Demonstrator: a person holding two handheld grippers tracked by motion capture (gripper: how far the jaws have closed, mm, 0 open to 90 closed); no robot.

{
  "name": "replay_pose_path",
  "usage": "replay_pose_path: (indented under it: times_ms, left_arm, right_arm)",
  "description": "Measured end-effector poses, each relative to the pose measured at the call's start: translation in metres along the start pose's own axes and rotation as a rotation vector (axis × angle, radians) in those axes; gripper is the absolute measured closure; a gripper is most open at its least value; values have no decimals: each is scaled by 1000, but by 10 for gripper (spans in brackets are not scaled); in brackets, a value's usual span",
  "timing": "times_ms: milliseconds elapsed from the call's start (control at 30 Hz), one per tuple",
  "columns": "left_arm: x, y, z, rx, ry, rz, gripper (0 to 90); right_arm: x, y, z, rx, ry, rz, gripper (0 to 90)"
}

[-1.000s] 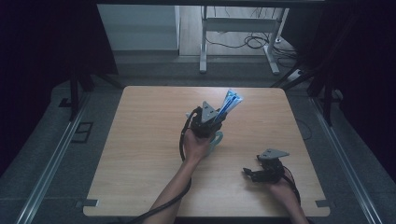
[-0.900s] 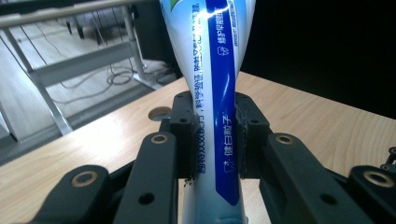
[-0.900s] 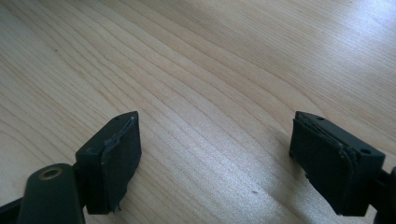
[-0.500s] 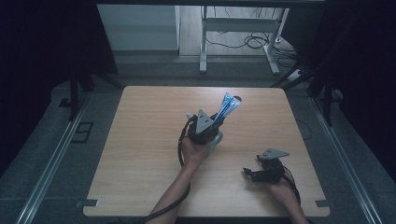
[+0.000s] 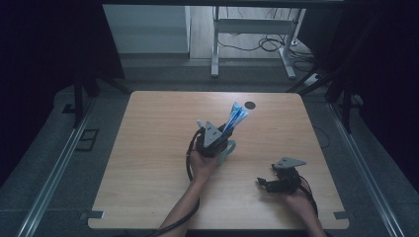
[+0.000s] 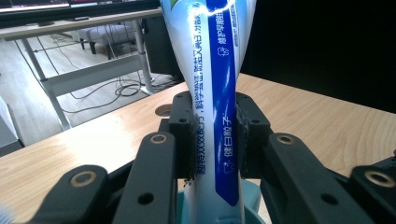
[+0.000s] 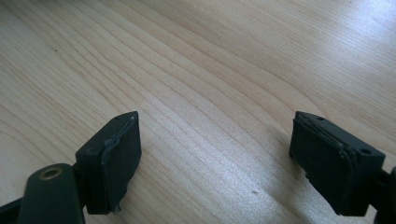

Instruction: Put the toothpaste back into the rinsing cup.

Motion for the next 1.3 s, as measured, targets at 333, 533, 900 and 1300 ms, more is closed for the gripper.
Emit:
replay_pose_path:
  times_ms: [333,533,900,1300]
  left_arm:
    - [-9,-6,2,18,8,-13,713]
    - [-13,-10,3,18,-2,-8,706]
    - [-17,-19,3,54,14,50,685]
    - [-11,-23,7,45,-44,108,675]
  right_arm:
    - [0,0,0,1,0,0,166]
    - [0,0,0,0,0,0,166]
    - [0,0,0,0,1,0,165]
    - [0,0,0,2,2,-1,166]
Point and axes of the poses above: each handheld gripper's, and its own axes: y roughly forward along the jaws, x roughly out of its top, z roughly to its left, the point moved 1 cm from there along y, roughly forward along the jaws, and after that the axes turned 15 degrees about -y, right-handed, at the moved point
